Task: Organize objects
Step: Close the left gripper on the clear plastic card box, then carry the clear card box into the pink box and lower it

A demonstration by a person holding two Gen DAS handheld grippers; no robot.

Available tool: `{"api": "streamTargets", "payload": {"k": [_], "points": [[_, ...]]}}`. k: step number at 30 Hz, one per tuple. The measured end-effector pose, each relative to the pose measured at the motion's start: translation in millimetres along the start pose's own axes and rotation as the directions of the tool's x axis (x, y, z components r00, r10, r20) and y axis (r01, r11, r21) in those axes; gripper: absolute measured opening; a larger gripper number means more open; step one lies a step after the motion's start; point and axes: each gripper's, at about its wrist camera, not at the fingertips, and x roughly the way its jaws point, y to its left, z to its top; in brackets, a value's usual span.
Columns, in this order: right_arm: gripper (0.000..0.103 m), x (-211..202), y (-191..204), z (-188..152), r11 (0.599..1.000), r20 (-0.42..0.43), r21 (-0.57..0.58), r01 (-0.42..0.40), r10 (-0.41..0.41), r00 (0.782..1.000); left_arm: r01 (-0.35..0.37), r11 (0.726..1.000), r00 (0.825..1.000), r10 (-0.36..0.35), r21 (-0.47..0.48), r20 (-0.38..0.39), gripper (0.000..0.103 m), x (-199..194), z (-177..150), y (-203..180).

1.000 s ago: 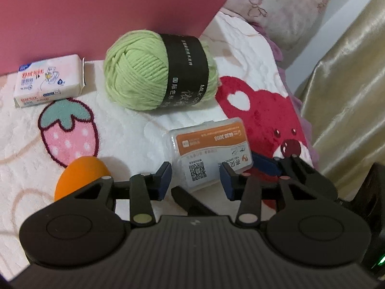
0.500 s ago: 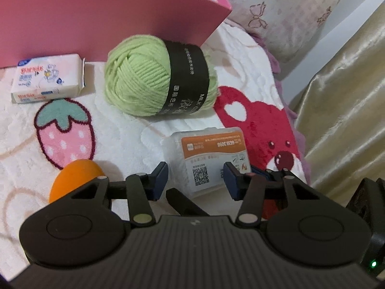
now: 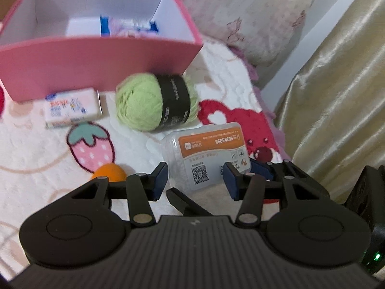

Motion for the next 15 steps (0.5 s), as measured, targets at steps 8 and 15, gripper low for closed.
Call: {"api": "streamTargets", "payload": {"k": [8,15], "points": [[0.095,-30,24,27,0.999,0.072,-0.051,0.013,-0.009,0.997,0.021,0.999,0.999,-0.022,0.033,0.043,0.049,-51,14,-6],[0.095,-46,46,55,0.994,0.076,-0.095,-0.045,0.052,0.996,-0.049,0.997,0.999,0.047,0.061,0.025,0.050,-89,32,-11]]}}
